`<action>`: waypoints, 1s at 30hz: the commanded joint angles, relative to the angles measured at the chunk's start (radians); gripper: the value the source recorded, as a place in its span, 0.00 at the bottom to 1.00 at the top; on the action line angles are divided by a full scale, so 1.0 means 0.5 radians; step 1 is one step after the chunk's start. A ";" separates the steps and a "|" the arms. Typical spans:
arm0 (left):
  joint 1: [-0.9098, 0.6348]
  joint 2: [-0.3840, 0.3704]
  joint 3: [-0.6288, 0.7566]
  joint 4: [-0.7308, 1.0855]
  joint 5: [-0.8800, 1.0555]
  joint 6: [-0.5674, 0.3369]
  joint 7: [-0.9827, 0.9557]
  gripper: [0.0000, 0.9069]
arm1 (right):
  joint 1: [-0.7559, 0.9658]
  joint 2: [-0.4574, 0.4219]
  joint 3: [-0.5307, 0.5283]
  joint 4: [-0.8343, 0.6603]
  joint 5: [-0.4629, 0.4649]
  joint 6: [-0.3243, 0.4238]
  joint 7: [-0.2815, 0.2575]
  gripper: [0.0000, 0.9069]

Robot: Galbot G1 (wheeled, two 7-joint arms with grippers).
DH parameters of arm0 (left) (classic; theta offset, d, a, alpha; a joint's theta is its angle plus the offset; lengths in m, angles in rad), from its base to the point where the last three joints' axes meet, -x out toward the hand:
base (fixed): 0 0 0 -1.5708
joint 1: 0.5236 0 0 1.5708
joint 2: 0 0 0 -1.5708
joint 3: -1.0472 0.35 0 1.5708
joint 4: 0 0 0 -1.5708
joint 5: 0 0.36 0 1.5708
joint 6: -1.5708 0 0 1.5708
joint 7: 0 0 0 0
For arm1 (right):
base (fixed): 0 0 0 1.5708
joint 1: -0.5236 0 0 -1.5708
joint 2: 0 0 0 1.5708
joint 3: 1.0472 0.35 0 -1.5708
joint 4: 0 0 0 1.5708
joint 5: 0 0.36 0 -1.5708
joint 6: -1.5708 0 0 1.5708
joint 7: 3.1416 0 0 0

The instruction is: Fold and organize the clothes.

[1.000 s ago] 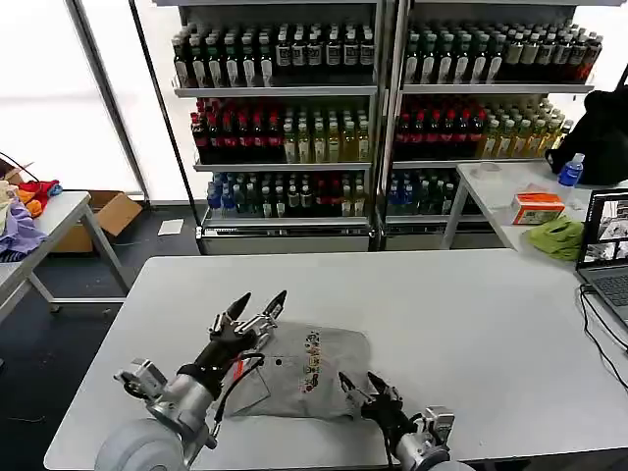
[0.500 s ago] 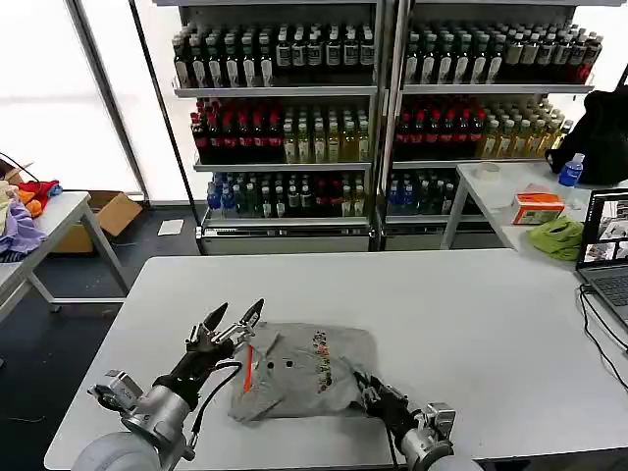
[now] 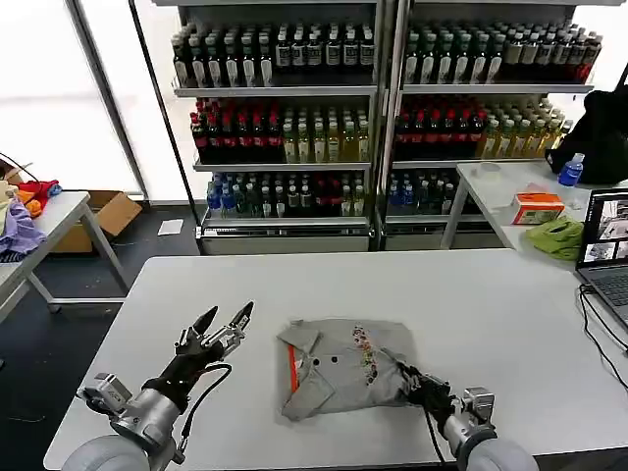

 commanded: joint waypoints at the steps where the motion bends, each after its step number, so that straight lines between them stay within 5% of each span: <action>1: 0.049 0.018 -0.049 -0.026 -0.009 0.006 0.009 1.00 | -0.148 -0.063 0.293 0.184 -0.351 0.052 0.042 1.00; 12: 0.061 -0.008 -0.029 -0.044 0.001 0.005 0.010 1.00 | -0.060 -0.012 0.169 0.361 -0.489 0.053 0.077 1.00; 22: 0.102 -0.063 0.007 -0.053 0.059 0.003 0.015 1.00 | 0.634 0.283 -0.531 -0.199 -0.619 0.231 0.159 1.00; 25: 0.126 -0.088 0.012 -0.052 0.096 -0.001 0.024 1.00 | 0.780 0.375 -0.677 -0.336 -0.619 0.195 0.196 1.00; 28: 0.142 -0.103 0.005 -0.061 0.104 -0.001 0.029 1.00 | 0.847 0.433 -0.756 -0.459 -0.669 -0.043 0.342 1.00; 30: 0.148 -0.107 -0.010 -0.062 0.113 -0.004 0.029 1.00 | 0.835 0.434 -0.764 -0.520 -0.701 -0.014 0.334 1.00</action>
